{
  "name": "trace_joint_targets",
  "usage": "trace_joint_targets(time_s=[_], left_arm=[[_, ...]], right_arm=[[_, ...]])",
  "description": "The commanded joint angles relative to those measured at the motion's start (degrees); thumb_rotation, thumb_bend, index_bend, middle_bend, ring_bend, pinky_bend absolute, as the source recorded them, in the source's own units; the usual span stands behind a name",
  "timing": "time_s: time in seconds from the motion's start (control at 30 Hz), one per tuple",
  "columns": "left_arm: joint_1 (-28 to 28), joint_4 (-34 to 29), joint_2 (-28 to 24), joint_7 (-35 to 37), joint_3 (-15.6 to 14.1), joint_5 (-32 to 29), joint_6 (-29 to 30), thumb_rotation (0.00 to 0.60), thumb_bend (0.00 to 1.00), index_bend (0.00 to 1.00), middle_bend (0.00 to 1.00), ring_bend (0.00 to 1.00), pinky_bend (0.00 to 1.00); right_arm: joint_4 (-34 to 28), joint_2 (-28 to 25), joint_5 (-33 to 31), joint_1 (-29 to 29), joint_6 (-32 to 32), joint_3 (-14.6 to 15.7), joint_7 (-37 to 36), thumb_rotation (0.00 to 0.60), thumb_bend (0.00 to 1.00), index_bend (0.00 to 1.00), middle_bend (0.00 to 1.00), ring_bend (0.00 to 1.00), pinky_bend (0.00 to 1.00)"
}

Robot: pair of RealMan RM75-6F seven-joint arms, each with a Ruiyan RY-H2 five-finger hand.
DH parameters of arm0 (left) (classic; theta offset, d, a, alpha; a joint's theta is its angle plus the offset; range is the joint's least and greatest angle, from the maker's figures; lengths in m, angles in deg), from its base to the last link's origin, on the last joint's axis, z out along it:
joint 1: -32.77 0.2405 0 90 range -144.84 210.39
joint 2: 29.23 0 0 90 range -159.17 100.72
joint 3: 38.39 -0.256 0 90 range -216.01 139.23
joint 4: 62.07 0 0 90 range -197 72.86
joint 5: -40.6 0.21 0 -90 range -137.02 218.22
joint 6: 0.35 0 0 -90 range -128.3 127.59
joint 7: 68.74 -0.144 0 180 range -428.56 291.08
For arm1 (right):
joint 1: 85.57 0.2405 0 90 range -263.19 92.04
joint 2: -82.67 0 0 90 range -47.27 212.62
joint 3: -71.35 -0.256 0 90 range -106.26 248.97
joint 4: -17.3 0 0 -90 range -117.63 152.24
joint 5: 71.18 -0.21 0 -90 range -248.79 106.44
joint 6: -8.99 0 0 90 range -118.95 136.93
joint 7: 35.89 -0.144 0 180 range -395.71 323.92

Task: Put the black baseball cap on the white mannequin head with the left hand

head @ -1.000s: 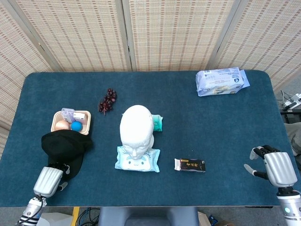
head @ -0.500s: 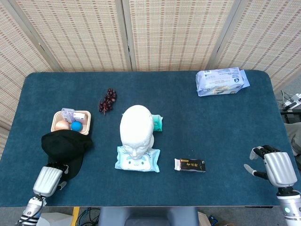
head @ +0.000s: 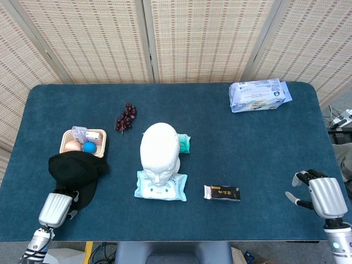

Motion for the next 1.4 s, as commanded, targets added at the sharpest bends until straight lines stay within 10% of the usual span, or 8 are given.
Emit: trace_joint_targets(time_s=[0.03,0.53,1.4], left_arm=[[0.08,1.56,1.00,0.66,0.53,-0.30,0.72,0.600,0.06,0.56,0.60,0.42,0.48],[0.51,9.32,5.44,7.31,4.24,0.08,11.32,0.600,0.06,0.43,0.44,0.34,0.48],[-0.50,11.85,9.27,15.47,7.96,-3.64,13.65,0.600,0.18,0.50,0.39,0.35,0.52]], right_arm=[[-0.02,0.00,0.00,0.01,0.00,-0.01,0.01,0.600,0.16,0.60,0.60,0.46,0.59],[-0.01,0.00,0.17,-0.04,-0.16,0.04,-0.06,0.600,0.15,0.60,0.60,0.46,0.59],[-0.08,0.18,0.26,-0.01,-0.03,0.14,0.63,0.600,0.16,0.60,0.60,0.46,0.59]])
